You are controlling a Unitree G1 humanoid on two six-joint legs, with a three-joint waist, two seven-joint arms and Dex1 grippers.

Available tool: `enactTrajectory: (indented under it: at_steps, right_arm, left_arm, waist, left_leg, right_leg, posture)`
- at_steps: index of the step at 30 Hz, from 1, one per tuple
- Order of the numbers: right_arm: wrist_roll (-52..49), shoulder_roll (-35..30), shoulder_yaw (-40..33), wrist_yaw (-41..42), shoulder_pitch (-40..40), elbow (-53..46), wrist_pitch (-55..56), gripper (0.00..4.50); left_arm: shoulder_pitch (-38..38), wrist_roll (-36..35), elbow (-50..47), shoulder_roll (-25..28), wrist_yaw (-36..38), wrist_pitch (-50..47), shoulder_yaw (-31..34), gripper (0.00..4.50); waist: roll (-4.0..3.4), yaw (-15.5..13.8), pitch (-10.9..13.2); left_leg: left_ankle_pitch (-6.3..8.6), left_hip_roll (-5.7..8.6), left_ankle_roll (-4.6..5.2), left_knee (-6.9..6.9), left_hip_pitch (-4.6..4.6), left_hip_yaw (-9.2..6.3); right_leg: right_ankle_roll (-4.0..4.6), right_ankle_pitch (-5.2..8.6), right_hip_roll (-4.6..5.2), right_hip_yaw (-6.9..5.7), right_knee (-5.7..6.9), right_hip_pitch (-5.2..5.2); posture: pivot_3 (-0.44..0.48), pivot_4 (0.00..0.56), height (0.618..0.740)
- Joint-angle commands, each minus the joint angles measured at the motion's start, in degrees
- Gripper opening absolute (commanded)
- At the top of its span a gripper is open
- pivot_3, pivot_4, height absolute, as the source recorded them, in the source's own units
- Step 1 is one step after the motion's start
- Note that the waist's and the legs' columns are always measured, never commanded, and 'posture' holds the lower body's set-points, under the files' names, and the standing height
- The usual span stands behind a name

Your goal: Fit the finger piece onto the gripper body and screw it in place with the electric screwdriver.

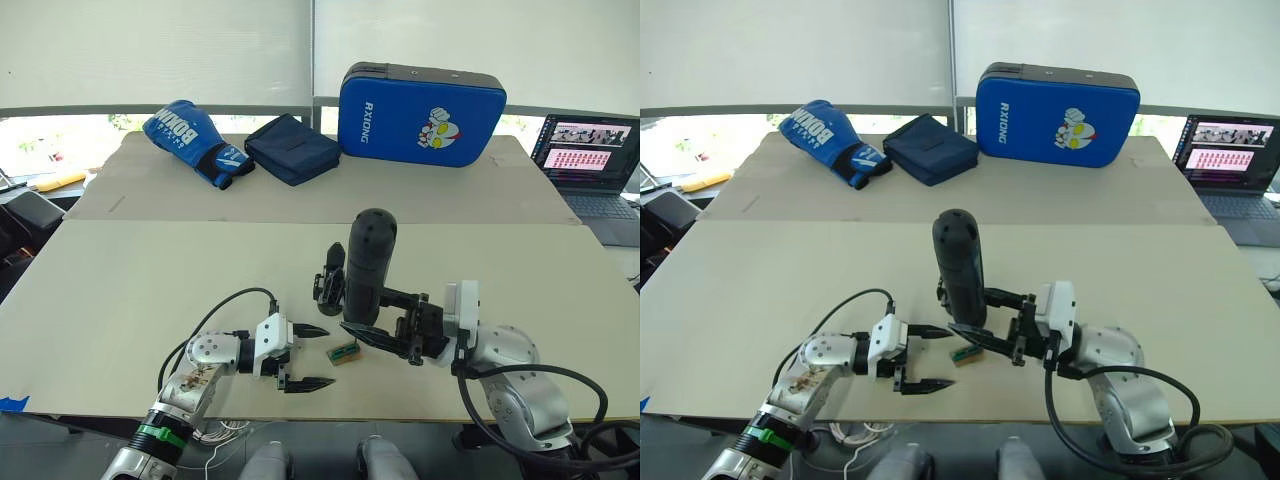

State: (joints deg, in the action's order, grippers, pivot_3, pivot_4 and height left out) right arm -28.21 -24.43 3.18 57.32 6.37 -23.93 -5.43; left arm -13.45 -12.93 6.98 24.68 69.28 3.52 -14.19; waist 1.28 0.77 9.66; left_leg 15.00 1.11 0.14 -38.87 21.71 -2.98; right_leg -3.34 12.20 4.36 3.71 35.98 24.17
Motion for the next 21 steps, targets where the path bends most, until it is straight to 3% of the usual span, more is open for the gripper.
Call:
enactTrajectory:
  at_steps: [1,21]
  right_arm:
    - [-1.0,-0.2,-1.5,-0.1,0.4,-1.1,2.7,1.92]
    - [-2.6,-0.9,-1.7,0.1,0.3,-1.7,1.6,1.92]
  left_arm:
    - [0.3,0.0,-0.3,-0.4,0.1,-0.4,-1.2,4.5]
    - [0.3,0.2,-0.1,-0.9,-0.2,-0.6,-1.7,4.5]
  waist:
    - [0.0,0.0,0.0]
    - [0.0,-0.1,0.0]
  left_leg:
    - [0.0,0.0,0.0,0.0,0.0,0.0]
    - [0.0,0.02,0.0,0.0,0.0,0.0]
  right_leg:
    - [0.0,0.0,0.0,0.0,0.0,0.0]
    - [0.0,0.0,0.01,0.0,0.0,-0.01]
  posture:
    - [0.0,0.15,0.74]
    - [0.0,0.15,0.74]
